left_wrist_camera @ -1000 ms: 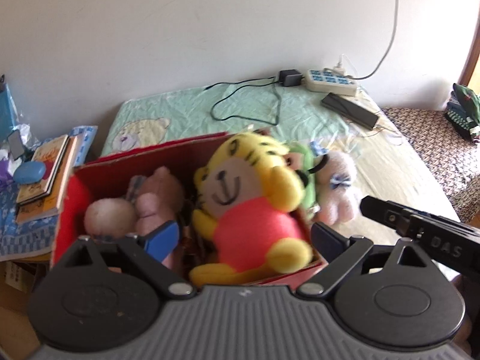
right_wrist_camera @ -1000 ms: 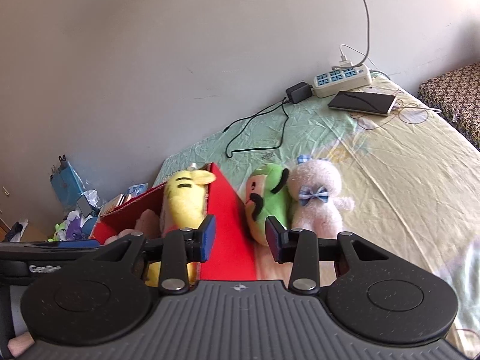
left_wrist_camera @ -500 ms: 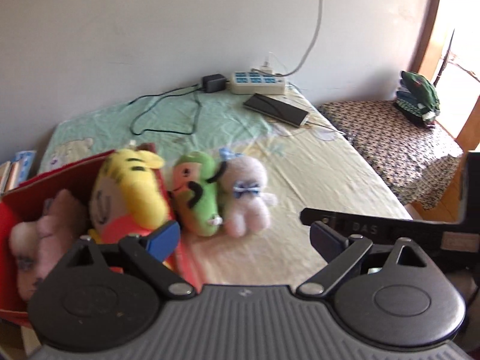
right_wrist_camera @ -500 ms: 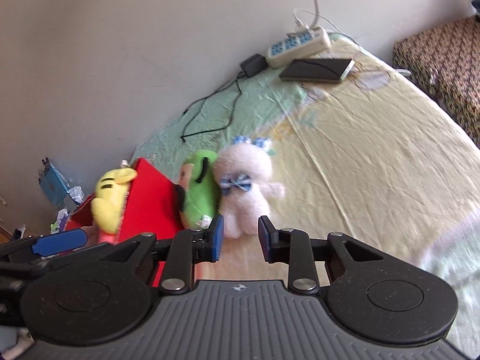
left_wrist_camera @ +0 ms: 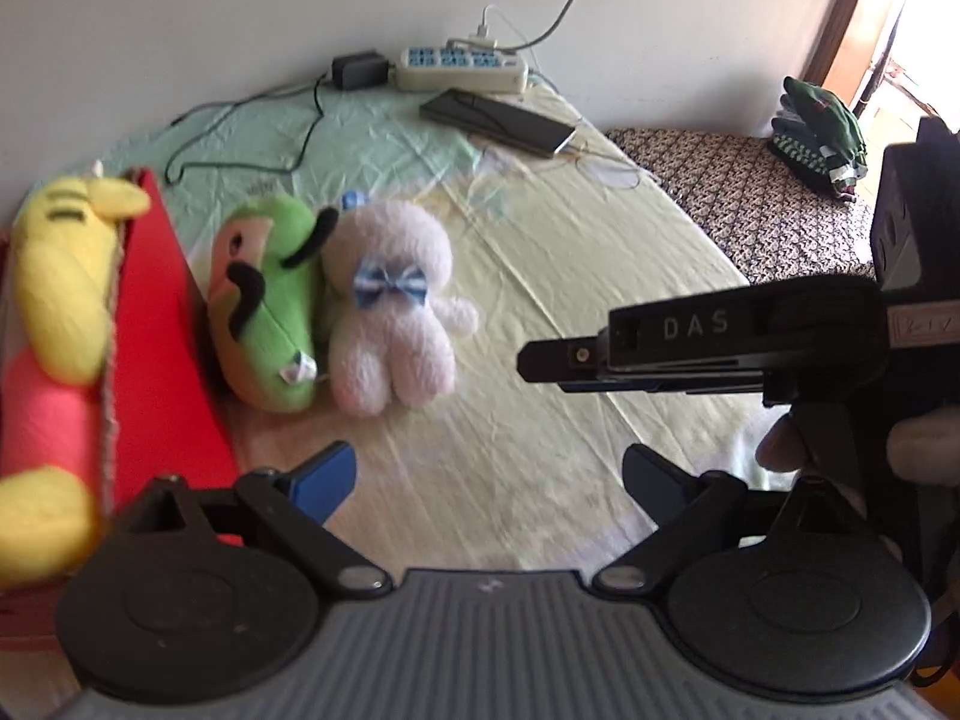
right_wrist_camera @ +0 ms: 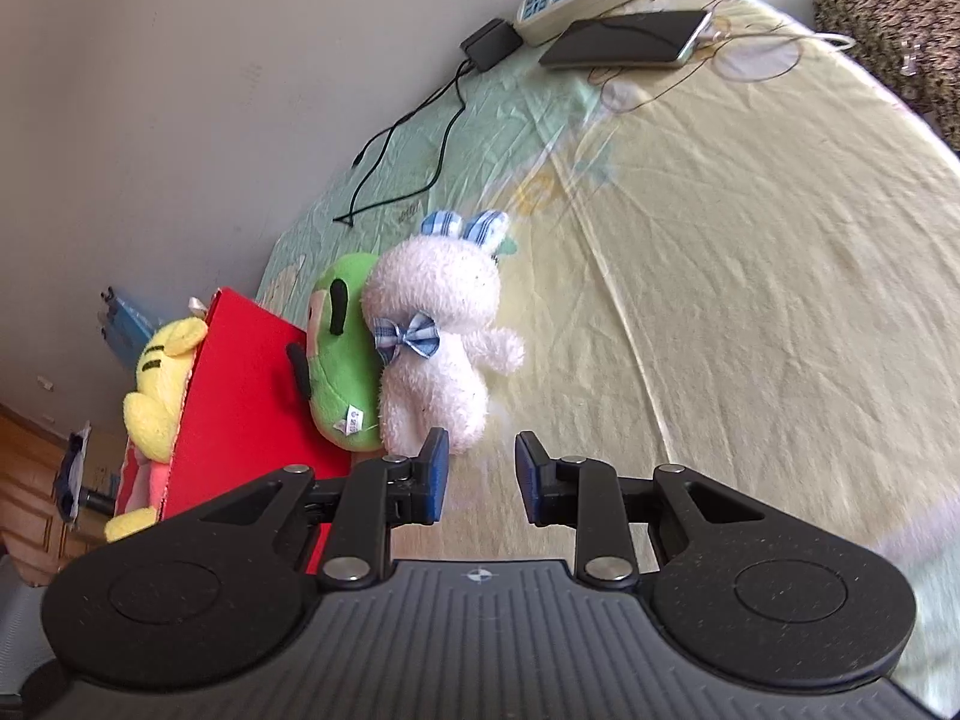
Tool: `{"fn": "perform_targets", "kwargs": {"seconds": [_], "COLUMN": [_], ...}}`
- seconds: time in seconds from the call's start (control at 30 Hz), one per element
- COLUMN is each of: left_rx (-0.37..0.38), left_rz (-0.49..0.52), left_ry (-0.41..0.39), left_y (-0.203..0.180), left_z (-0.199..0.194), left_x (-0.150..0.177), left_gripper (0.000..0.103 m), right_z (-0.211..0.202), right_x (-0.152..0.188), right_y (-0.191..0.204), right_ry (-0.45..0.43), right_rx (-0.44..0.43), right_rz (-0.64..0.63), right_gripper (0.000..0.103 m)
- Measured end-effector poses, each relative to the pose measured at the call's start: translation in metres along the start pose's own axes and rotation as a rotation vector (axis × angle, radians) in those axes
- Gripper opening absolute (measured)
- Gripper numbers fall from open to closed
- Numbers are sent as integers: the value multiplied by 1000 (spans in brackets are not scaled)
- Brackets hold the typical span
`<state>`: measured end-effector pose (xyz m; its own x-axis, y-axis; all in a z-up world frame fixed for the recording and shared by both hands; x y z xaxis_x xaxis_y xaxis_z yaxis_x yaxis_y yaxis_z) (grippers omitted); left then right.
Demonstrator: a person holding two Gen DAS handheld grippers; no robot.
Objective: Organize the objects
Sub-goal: 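Move the right tool to the white bunny with the blue bow tie, then grasp the white bow-tie bunny with the right tool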
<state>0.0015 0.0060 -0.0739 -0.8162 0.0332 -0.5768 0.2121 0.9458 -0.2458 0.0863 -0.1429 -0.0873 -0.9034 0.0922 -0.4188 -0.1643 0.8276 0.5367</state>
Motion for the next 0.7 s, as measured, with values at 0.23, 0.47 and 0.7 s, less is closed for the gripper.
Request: {"fn": "perform_targets", "kwargs": {"seconds": [0.23, 0.47, 0.7], "left_rx": [-72, -82, -99], "left_rz": [37, -16, 13], "left_ry": [21, 33, 43], "left_y": [-1, 13, 6], "left_z": [19, 21, 22], "left_x": [8, 9, 11], "left_gripper": [96, 95, 96], "right_z": [29, 58, 68], "right_x": [-9, -17, -18], "right_y": [3, 12, 8], "right_ry": [68, 113, 141], "right_rx": [-65, -124, -171], "right_rz": [-14, -35, 5], "right_gripper": [29, 29, 22]}}
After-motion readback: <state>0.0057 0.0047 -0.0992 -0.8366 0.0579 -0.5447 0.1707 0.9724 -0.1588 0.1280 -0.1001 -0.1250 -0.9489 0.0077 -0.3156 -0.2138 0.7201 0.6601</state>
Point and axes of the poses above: each gripper's, at about its wrist camera, not at the fingertips, and z roughly the way its jaws point, y to its left, x to its underside, the point moved 5 cm from there along z, roughly the way its jaws point, and after that the axes turned 9 degrees about x, right-handed, at the moved point
